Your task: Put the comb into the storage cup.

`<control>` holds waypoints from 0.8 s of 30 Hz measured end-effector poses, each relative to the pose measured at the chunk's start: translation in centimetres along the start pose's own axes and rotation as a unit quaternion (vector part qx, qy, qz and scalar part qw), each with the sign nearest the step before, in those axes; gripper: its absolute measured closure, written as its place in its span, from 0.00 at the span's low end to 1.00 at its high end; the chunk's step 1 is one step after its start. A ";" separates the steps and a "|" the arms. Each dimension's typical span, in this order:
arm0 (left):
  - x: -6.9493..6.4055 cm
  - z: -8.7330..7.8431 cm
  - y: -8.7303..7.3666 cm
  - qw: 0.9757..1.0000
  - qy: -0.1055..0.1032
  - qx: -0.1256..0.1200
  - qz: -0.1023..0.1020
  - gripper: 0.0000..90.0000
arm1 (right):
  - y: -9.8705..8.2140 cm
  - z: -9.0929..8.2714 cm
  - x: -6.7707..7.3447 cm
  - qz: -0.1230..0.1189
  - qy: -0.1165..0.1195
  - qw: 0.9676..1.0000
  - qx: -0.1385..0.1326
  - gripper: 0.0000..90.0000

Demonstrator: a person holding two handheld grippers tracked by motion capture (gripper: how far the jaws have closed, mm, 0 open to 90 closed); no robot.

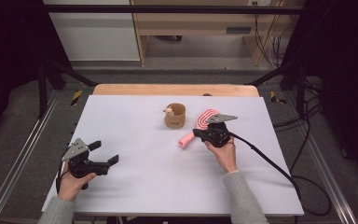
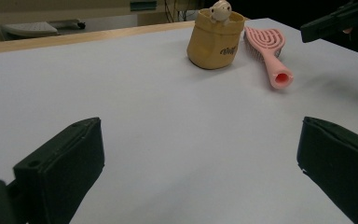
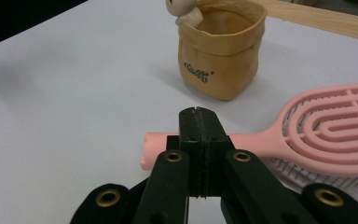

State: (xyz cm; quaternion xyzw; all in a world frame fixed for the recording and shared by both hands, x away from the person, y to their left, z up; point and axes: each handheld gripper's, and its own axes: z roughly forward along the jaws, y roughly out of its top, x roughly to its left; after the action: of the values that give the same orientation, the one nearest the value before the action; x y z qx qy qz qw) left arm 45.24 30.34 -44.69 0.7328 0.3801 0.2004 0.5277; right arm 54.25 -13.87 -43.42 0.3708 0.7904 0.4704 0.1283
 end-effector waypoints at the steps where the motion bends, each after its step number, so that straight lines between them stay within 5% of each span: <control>1: 0.0 0.0 0.0 1.000 0.000 0.000 0.000 0.01 | 0.1 0.2 0.1 -0.003 -0.001 1.000 0.002 1.00; 24: 0.1 0.0 -0.1 1.000 0.001 0.001 0.001 0.01 | 1.1 3.3 -0.2 -0.017 -0.006 0.999 0.039 1.00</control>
State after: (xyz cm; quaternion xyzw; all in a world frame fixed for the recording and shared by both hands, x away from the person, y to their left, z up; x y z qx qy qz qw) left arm 45.29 30.43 -44.75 0.7337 0.3801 0.2008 0.5262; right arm 56.76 -11.58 -44.22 0.3651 0.8137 0.4345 0.1260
